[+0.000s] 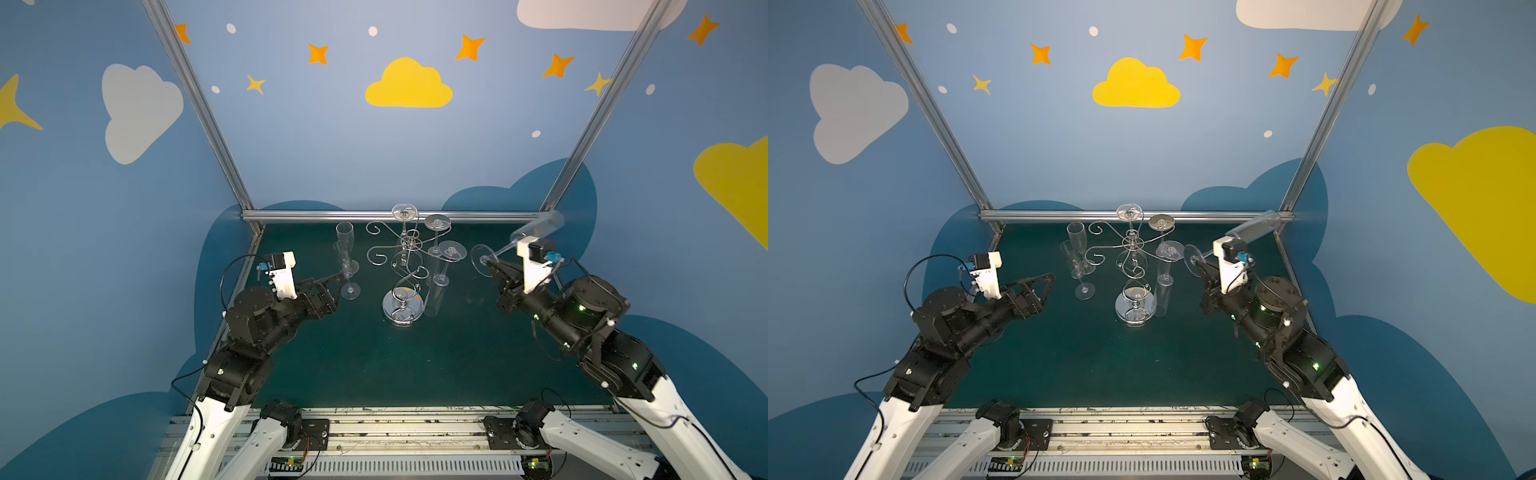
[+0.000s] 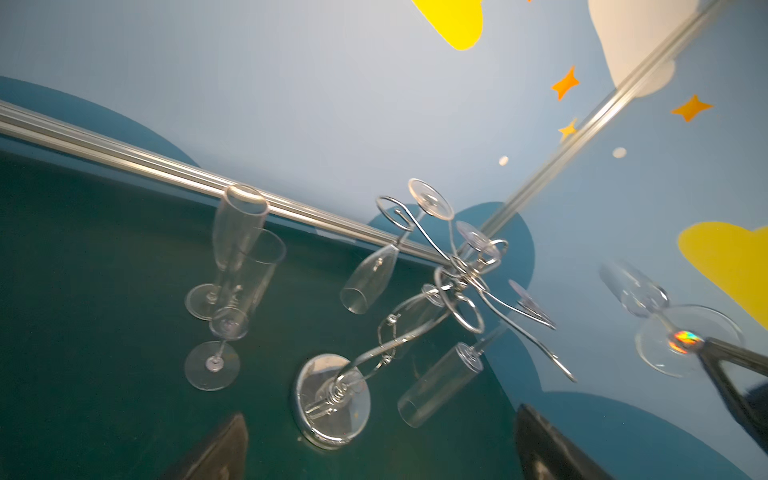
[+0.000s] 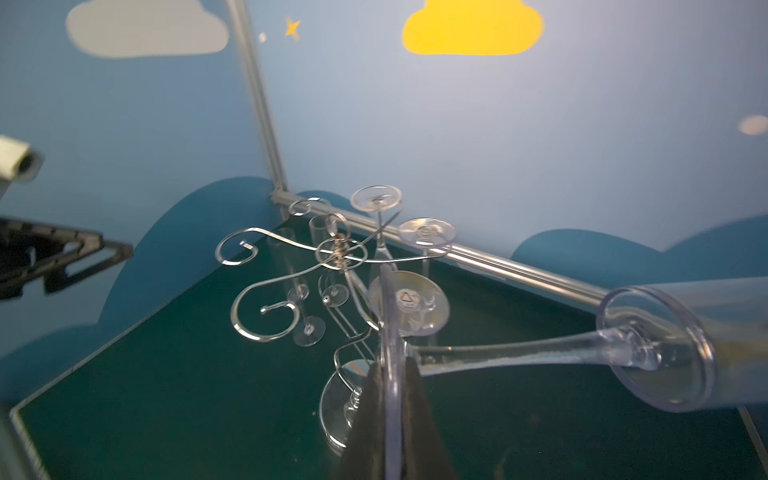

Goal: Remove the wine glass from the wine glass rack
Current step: 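Swing the flute upright with the right gripper while the left gripper reaches in, then close the left gripper on the flute bowl while the right gripper opens and withdraws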

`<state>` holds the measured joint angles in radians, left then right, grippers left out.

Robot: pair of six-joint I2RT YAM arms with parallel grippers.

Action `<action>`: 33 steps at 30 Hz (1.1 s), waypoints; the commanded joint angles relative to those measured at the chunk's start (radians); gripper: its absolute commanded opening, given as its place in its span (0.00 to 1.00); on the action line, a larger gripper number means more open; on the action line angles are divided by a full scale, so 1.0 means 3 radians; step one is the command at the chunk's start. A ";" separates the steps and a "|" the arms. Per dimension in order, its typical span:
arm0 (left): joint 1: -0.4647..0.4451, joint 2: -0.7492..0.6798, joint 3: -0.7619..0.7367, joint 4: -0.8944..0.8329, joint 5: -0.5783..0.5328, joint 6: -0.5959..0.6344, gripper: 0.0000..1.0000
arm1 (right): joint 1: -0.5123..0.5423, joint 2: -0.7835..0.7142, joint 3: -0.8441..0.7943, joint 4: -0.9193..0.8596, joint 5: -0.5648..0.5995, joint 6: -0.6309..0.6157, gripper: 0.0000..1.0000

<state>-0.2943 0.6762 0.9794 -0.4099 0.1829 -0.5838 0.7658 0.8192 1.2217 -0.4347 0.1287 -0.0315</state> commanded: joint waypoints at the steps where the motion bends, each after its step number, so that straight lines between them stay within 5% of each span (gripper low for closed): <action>1: 0.0005 0.0088 0.0173 0.0092 0.0719 0.0032 0.98 | 0.0212 0.0167 0.0169 -0.0057 -0.0645 -0.0993 0.00; 7: -0.0102 0.0300 0.0286 0.0491 0.1479 -0.0027 0.97 | 0.0722 0.0336 0.0098 -0.0005 -0.0683 -0.1854 0.00; 13: -0.0324 0.0325 -0.0060 0.1292 0.1748 -0.0204 0.96 | 0.1133 0.0443 0.0004 0.0096 -0.0588 -0.2302 0.00; 23: -0.0893 0.0620 0.0064 0.1388 0.1693 -0.0048 0.92 | 0.1753 0.0633 -0.0228 0.0641 0.0021 -0.2990 0.00; 33: -0.1098 0.0686 0.0012 0.1568 0.1589 -0.0104 0.69 | 0.1931 0.0719 -0.0348 0.1027 0.0424 -0.3367 0.00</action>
<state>-0.6147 0.8864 0.9741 0.0242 0.6655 -0.6174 1.3327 1.0294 1.1248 -0.2192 0.1978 -0.9874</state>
